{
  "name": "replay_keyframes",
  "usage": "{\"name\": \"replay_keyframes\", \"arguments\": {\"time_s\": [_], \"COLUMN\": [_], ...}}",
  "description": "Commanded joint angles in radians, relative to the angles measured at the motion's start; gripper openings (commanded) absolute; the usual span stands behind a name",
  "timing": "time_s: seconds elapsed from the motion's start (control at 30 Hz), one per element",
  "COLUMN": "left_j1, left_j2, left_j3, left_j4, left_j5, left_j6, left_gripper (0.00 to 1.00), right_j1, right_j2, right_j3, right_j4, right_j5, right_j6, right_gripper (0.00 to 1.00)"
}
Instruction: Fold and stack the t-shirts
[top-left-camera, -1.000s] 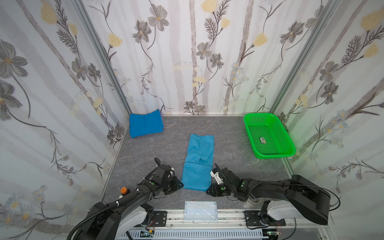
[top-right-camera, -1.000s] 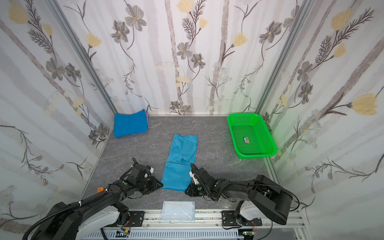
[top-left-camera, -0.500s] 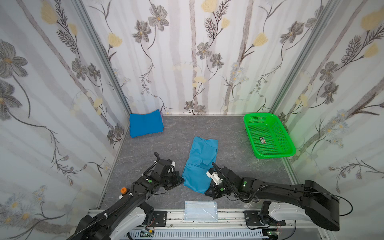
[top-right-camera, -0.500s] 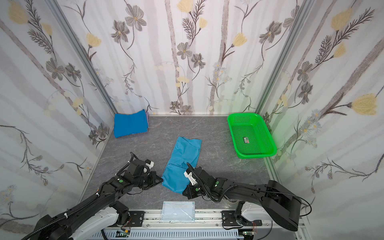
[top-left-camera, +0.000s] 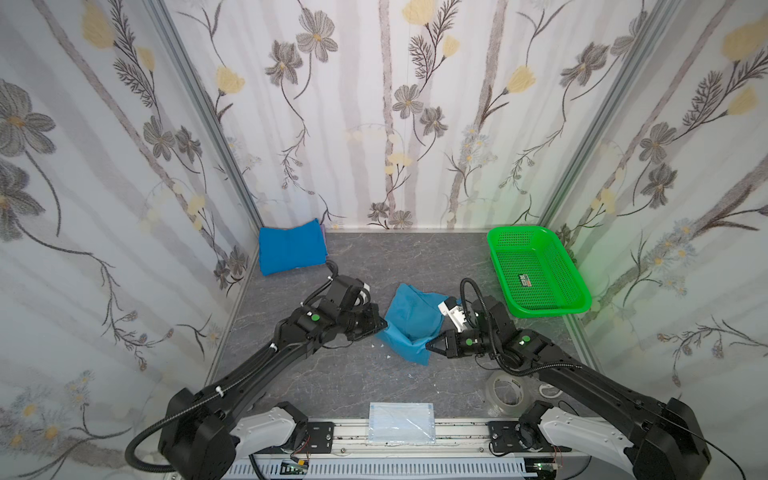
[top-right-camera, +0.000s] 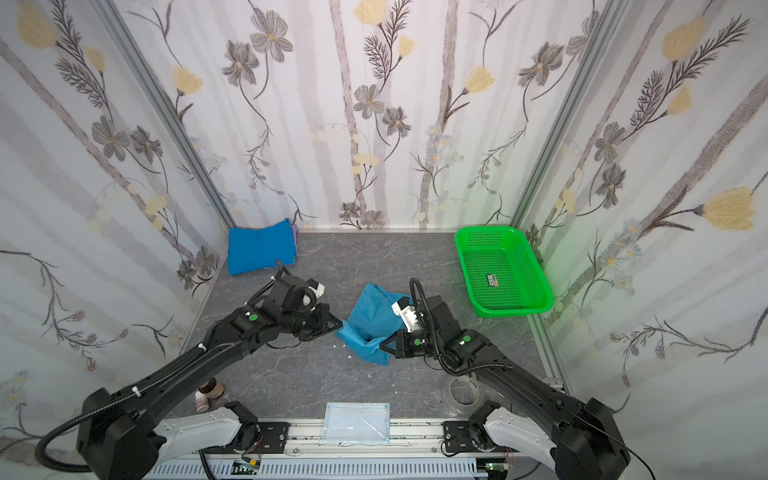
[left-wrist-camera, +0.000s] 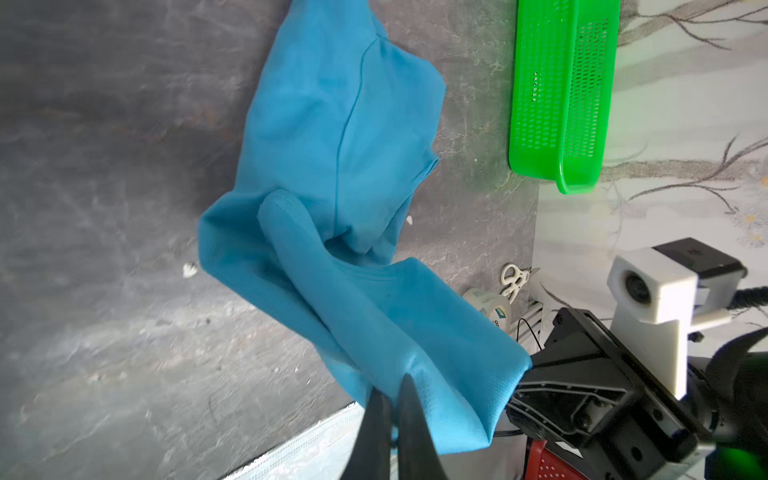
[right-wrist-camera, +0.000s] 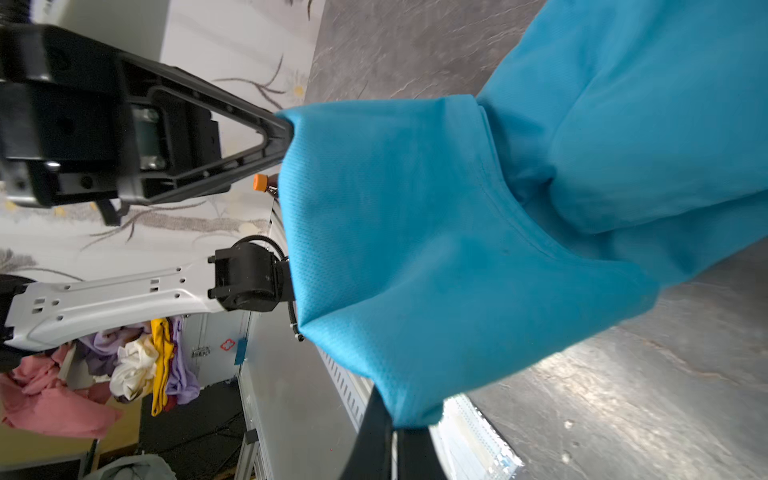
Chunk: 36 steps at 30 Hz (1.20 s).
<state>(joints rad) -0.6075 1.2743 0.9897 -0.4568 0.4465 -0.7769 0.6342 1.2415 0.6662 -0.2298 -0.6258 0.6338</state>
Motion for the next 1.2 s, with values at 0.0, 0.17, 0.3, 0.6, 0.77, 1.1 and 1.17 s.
{"name": "replay_keyframes", "arguments": {"time_s": [0.0, 0.17, 0.3, 0.6, 0.77, 1.1, 1.17], "left_j1": [0.01, 0.043, 0.063, 0.102, 0.134, 0.295, 0.326], "left_j2": [0.195, 0.476, 0.658, 0.963, 0.874, 0.578, 0.518], "left_j3": [0.172, 0.477, 0.709, 1.075, 0.961, 0.527, 0.391], "left_j4": [0.023, -0.014, -0.087, -0.171, -0.034, -0.017, -0.004], "left_j5": [0.05, 0.075, 0.107, 0.182, 0.231, 0.303, 0.302], "left_j6": [0.12, 0.158, 0.187, 0.194, 0.16, 0.234, 0.246], "left_gripper": [0.0, 0.0, 0.0, 0.0, 0.0, 0.0, 0.0], "right_j1": [-0.087, -0.236, -0.306, -0.377, -0.383, -0.059, 0.036], "right_j2": [0.07, 0.223, 0.337, 0.511, 0.502, 0.558, 0.574], "right_j3": [0.032, 0.115, 0.162, 0.218, 0.295, 0.391, 0.322], "right_j4": [-0.015, 0.049, 0.131, 0.301, 0.265, 0.289, 0.381], "right_j5": [-0.109, -0.162, -0.184, -0.227, -0.193, -0.112, -0.083], "right_j6": [-0.082, -0.108, -0.077, 0.006, -0.018, 0.05, 0.114], "right_gripper": [0.0, 0.0, 0.0, 0.0, 0.0, 0.0, 0.0]}}
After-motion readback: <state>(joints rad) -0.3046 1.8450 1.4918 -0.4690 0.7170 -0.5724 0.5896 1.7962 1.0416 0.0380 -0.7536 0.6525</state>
